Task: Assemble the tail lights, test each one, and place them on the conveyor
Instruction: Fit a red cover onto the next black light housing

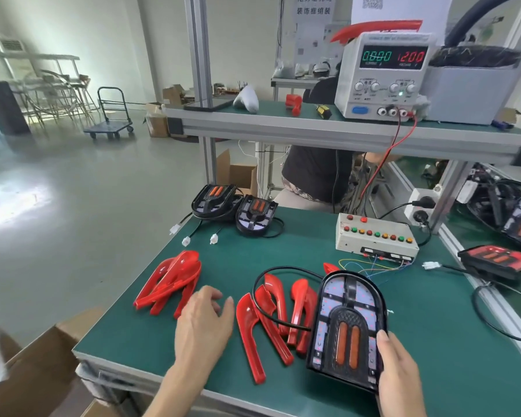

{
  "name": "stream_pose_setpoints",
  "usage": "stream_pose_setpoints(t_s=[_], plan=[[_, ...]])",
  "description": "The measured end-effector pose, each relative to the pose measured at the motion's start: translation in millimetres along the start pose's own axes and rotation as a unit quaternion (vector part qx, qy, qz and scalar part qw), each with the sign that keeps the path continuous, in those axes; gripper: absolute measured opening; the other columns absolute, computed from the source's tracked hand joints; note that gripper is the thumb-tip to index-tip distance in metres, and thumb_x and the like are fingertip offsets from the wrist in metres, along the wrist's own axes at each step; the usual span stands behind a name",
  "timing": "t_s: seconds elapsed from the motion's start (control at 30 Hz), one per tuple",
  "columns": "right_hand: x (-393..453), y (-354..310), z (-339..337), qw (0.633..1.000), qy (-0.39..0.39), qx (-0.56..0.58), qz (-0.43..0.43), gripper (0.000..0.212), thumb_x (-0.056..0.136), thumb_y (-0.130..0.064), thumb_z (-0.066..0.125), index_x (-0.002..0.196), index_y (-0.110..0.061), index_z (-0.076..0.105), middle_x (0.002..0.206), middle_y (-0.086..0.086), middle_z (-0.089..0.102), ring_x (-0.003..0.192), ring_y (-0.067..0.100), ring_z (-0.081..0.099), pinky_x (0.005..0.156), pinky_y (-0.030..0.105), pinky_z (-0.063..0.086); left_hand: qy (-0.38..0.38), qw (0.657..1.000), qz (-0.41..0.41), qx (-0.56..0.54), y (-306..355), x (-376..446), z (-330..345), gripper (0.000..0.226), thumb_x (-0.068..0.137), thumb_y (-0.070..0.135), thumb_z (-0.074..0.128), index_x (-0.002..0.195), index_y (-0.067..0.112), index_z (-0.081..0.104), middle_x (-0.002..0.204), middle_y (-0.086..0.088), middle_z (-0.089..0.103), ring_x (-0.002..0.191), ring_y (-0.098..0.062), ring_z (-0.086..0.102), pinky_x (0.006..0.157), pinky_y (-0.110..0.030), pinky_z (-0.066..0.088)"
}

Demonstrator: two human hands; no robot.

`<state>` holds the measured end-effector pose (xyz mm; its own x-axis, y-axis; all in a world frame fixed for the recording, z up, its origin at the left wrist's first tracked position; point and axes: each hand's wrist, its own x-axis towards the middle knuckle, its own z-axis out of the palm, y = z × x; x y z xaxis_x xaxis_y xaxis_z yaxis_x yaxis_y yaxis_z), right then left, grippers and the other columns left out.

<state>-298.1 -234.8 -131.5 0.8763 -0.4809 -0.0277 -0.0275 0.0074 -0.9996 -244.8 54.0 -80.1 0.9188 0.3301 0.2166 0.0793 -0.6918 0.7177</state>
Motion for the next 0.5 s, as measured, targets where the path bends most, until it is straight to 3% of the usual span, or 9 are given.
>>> stream_pose_setpoints(t_s=[0.13, 0.17, 0.23, 0.33, 0.43, 0.5], plan=[[-0.9, -2.2, 0.3, 1.0, -0.009, 0.004, 0.002, 0.03, 0.108, -0.027, 0.047, 0.105, -0.029, 0.077, 0.093, 0.0, 0.08, 0.086, 0.016, 0.077, 0.066, 0.031, 0.059, -0.107, 0.99, -0.008, 0.096, -0.1, 17.4, -11.4, 0.038, 0.09, 0.058, 0.06, 0.103, 0.023, 0.061, 0.091, 0.007, 0.066, 0.094, -0.021, 0.063, 0.079, -0.034, 0.048], [-0.5, -2.6, 0.5, 1.0, -0.01, 0.004, -0.001, 0.03, 0.108, -0.028, 0.047, 0.104, -0.027, 0.077, 0.093, 0.0, 0.08, 0.086, 0.016, 0.077, 0.069, 0.033, 0.057, -0.117, 0.986, -0.004, 0.116, 0.5, 18.0, -11.7, 0.039, 0.091, 0.059, 0.059, 0.104, 0.022, 0.062, 0.094, 0.005, 0.067, 0.095, -0.022, 0.064, 0.079, -0.033, 0.048], [1.6, -0.8, 0.2, 1.0, -0.008, 0.001, 0.0, 0.03, 0.107, -0.028, 0.048, 0.103, -0.023, 0.077, 0.094, 0.001, 0.08, 0.087, 0.016, 0.076, 0.075, 0.036, 0.055, -0.066, 0.991, 0.016, 0.118, 1.0, 19.6, -14.2, 0.033, 0.093, 0.049, 0.06, 0.107, 0.019, 0.063, 0.101, 0.002, 0.067, 0.096, -0.023, 0.064, 0.078, -0.034, 0.049], [4.0, 2.0, -0.4, 1.0, -0.008, 0.014, 0.002, 0.03, 0.107, -0.023, 0.047, 0.101, -0.016, 0.076, 0.093, 0.005, 0.08, 0.084, 0.017, 0.076, 0.069, 0.032, 0.058, 0.046, 0.986, 0.045, 0.155, -3.8, 36.8, -27.7, 0.03, 0.092, 0.031, 0.066, 0.115, 0.011, 0.062, 0.114, -0.008, 0.062, 0.104, -0.032, 0.06, 0.077, -0.039, 0.048], [4.3, 0.3, -0.6, 1.0, -0.015, 0.015, -0.001, 0.03, 0.107, -0.022, 0.047, 0.102, -0.018, 0.077, 0.091, 0.004, 0.08, 0.083, 0.018, 0.077, 0.063, 0.026, 0.06, 0.023, 0.956, 0.018, 0.293, -14.2, 62.3, -41.3, 0.039, 0.094, 0.034, 0.062, 0.126, 0.012, 0.057, 0.121, -0.011, 0.056, 0.112, -0.033, 0.055, 0.089, -0.041, 0.046], [4.4, 2.1, 0.1, 1.0, -0.011, 0.007, -0.004, 0.029, 0.107, -0.024, 0.048, 0.104, -0.025, 0.077, 0.092, 0.003, 0.08, 0.086, 0.018, 0.077, 0.069, 0.033, 0.059, -0.01, 0.939, 0.021, 0.344, -21.7, 72.3, -44.0, 0.037, 0.096, 0.037, 0.057, 0.127, 0.017, 0.058, 0.125, -0.007, 0.056, 0.116, -0.029, 0.054, 0.094, -0.038, 0.044]])
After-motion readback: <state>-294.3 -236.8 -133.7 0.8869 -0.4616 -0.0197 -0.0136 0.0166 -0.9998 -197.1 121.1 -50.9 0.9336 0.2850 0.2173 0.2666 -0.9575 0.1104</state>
